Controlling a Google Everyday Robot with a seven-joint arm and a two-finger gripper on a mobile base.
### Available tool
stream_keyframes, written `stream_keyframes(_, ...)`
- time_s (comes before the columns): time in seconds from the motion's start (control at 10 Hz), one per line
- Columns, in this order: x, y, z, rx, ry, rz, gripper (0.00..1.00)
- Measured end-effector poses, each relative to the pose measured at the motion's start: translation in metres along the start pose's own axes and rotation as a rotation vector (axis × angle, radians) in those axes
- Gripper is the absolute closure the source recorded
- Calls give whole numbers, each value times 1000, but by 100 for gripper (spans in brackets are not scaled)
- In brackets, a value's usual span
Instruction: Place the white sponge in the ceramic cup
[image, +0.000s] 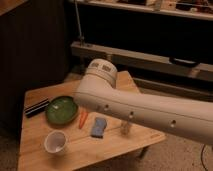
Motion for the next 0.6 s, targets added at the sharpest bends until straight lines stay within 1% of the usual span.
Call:
stream_keyframes(0.2,-3,-10,44,7,-58,33,20)
stream_keyframes(0.3,-6,-14,63,9,-81,49,20)
stream_keyframes(0.4,-11,-21,89,18,-112,79,20)
stream_keyframes(0.5,-15,-27,108,30,-136,107,20)
stream_keyframes(0.6,-17,-32,121,40,-153,130,20)
